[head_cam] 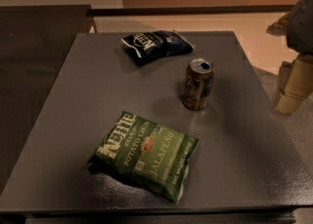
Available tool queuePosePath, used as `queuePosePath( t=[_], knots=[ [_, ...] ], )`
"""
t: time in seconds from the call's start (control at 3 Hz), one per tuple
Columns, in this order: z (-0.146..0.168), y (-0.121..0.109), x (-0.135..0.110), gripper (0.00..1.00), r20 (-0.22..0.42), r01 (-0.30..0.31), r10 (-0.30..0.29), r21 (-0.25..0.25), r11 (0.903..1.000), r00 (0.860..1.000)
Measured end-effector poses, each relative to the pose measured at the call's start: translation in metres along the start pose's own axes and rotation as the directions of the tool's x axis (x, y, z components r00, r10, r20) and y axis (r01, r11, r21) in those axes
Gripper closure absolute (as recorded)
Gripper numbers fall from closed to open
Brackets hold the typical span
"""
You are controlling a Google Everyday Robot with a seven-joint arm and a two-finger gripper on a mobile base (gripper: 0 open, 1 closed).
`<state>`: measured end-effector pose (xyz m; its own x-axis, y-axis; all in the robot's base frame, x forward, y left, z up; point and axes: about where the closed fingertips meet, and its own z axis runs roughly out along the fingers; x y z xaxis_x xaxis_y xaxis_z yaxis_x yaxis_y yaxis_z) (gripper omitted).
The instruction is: Move blue chip bag near green jalapeno chip bag
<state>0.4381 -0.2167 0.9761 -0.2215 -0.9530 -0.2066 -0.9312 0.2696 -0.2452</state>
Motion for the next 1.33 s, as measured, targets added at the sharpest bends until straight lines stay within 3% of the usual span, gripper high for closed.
queuePosePath(
  t=[0.33,0.67,1.33],
  knots=[
    [0.000,0.000,0.000,0.00,0.000,0.000,0.000,0.000,1.0000,1.000],
    [0.006,-0.011,-0.013,0.00,0.044,-0.016,0.017,-0.024,0.9996,0.999],
    [0.029,-0.076,-0.058,0.00,0.165,-0.064,0.068,-0.030,0.9975,0.984]
  ],
)
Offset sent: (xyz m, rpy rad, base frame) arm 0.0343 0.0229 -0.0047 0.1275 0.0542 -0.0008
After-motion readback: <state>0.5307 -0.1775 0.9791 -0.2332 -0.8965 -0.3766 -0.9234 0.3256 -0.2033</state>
